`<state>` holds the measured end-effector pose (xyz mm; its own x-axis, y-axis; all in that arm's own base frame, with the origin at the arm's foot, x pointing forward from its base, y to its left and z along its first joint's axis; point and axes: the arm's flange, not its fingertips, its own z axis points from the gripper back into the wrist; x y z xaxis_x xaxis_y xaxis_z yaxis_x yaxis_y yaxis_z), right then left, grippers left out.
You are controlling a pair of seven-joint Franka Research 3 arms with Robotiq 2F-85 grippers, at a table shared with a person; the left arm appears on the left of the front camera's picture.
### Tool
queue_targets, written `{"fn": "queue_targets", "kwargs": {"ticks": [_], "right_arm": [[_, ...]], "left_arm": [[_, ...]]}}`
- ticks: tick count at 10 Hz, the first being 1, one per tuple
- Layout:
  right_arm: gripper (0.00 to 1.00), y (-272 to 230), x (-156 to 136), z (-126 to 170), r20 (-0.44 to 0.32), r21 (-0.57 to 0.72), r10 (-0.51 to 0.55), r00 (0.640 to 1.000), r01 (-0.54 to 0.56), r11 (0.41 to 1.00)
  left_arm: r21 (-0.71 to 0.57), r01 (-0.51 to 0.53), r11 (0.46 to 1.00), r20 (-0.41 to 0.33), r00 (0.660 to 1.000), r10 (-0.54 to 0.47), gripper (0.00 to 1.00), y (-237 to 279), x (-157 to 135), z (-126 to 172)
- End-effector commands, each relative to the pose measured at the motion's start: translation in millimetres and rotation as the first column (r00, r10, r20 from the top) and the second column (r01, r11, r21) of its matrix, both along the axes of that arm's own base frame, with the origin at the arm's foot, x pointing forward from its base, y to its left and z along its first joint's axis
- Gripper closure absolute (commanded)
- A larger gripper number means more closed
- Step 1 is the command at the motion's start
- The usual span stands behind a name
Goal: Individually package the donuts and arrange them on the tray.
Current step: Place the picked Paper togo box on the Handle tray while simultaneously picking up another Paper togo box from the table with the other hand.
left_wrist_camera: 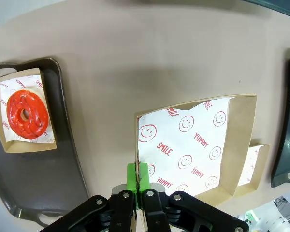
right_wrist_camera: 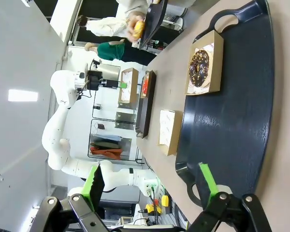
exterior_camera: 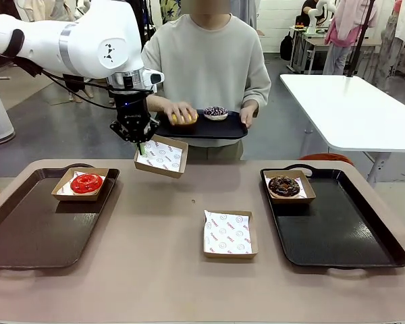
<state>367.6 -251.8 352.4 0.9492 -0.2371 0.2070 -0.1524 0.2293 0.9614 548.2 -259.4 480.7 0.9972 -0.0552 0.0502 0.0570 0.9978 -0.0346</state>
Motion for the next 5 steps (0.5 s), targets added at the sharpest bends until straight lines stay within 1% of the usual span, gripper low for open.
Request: {"fn": "queue_targets", "kwargs": {"ticks": [1, 5], "right_arm": [[0.00, 0.8, -0.8, -0.3, 0.000, 0.002, -0.001, 1.000, 0.001, 1.000], [0.00, 0.8, -0.8, -0.3, 0.000, 0.002, -0.001, 1.000, 0.001, 1.000]], "left_arm": [[0.002, 0.001, 1.000, 0.000, 1.000, -0.001, 1.00, -1.7, -0.6, 0.3], [0.002, 0.001, 1.000, 0.000, 1.000, -0.001, 1.00, -1.7, -0.6, 0.3]]}}
